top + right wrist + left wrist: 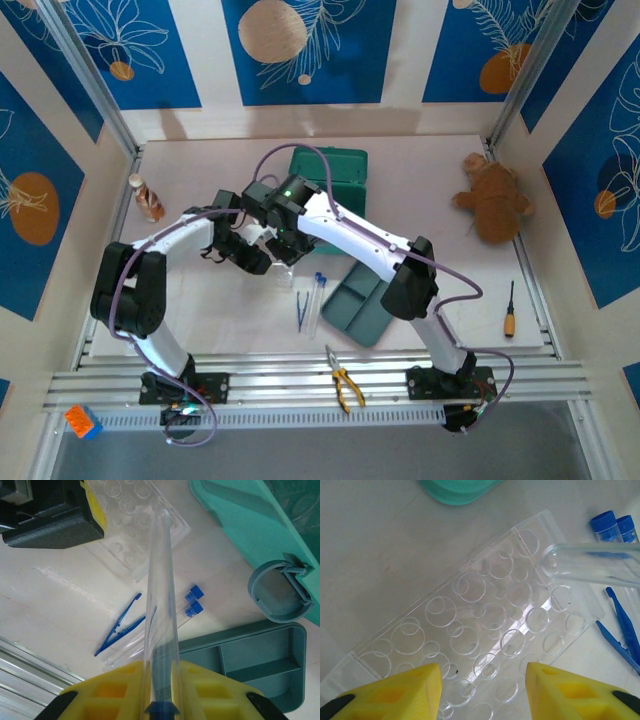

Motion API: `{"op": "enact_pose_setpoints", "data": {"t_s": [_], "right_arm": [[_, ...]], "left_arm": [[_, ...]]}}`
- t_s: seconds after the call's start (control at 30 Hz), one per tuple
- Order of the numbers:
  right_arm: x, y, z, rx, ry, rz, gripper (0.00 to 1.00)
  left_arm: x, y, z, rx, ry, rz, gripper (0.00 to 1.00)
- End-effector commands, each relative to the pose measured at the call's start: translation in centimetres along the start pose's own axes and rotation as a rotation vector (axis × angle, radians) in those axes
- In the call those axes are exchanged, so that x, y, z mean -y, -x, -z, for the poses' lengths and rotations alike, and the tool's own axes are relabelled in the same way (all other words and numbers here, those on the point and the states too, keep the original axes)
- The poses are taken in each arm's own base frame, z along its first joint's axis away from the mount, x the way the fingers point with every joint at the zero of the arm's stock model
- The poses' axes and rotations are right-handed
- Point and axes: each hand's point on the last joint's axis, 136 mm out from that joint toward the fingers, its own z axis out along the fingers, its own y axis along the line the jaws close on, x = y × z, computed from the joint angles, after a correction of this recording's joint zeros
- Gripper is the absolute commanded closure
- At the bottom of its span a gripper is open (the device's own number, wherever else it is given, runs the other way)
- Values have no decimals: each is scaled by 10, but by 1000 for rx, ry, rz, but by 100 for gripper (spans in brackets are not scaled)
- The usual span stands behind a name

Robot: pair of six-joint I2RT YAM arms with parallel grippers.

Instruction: Organize the chemistry lab equipment

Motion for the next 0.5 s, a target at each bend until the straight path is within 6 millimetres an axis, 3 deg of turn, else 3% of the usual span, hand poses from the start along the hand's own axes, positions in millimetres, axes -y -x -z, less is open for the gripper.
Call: {"op": "enact_pose_setpoints", "data": {"t_s": [0.0,0.13,0.47], "right_arm": [[-5,-1,10,16,23,9,79],[-5,-1,13,15,22,15,79],[-2,2,-1,-28,11,30,79]], "left_arm": [[15,-9,-3,-28,-42,-41,52],[14,-4,6,2,-28,-33,52],[13,26,55,142,-23,-2,51]]}}
